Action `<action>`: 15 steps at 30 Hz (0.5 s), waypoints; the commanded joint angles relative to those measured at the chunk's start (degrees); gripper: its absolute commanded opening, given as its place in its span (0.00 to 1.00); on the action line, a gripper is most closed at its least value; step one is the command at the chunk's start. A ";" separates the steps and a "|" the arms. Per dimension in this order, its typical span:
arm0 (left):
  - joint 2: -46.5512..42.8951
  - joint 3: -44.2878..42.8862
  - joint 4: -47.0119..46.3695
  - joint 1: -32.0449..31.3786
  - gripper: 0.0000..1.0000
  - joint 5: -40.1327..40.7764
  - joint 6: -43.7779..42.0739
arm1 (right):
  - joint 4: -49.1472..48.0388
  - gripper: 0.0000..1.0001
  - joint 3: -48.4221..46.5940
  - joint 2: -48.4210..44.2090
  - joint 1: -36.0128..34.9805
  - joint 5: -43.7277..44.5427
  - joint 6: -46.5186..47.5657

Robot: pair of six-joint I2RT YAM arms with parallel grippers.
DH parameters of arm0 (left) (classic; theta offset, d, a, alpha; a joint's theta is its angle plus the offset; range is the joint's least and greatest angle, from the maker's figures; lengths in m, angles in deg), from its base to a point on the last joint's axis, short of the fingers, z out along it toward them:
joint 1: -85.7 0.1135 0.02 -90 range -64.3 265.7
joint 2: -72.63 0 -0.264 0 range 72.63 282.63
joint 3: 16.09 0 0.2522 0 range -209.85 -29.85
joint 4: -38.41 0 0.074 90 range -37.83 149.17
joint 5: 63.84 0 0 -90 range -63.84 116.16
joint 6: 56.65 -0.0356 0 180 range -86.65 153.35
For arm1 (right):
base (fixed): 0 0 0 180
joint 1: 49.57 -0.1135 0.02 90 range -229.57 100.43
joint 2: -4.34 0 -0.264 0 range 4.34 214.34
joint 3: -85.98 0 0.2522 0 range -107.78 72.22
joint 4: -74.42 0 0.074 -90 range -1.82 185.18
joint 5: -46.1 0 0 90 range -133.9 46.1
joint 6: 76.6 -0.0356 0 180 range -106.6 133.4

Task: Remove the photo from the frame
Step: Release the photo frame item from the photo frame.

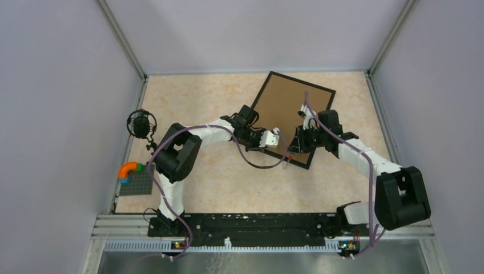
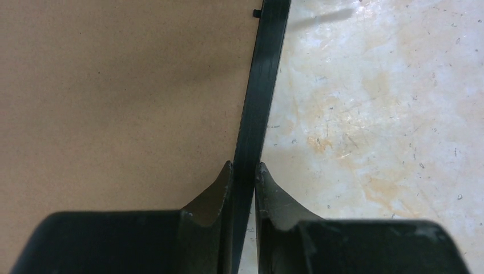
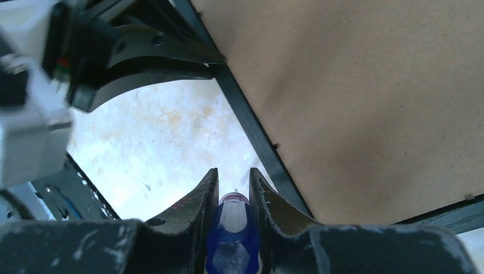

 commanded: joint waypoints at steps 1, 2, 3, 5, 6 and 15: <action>-0.23 3.87 -0.14 1.53 0.21 6.93 -1.75 | -3.18 0.00 -3.85 2.49 1.04 -1.86 -3.07; -1.89 4.54 0.11 1.51 0.23 5.59 -2.85 | -3.41 0.00 -4.14 2.71 1.28 -2.55 -3.41; -3.45 5.75 0.42 1.59 0.25 3.78 -4.87 | -3.47 0.00 -4.46 2.80 1.63 -3.28 -3.60; -6.08 8.25 1.12 1.63 0.25 3.26 -9.83 | -3.49 0.00 -5.56 3.05 2.62 -4.88 -3.90; -6.59 8.74 2.47 1.65 0.24 3.98 -11.89 | -3.26 0.00 -6.08 3.35 3.06 -5.34 -3.93; -9.26 11.68 8.53 3.38 0.21 6.28 -19.39 | -1.57 0.00 -10.79 8.30 3.45 -3.76 -5.68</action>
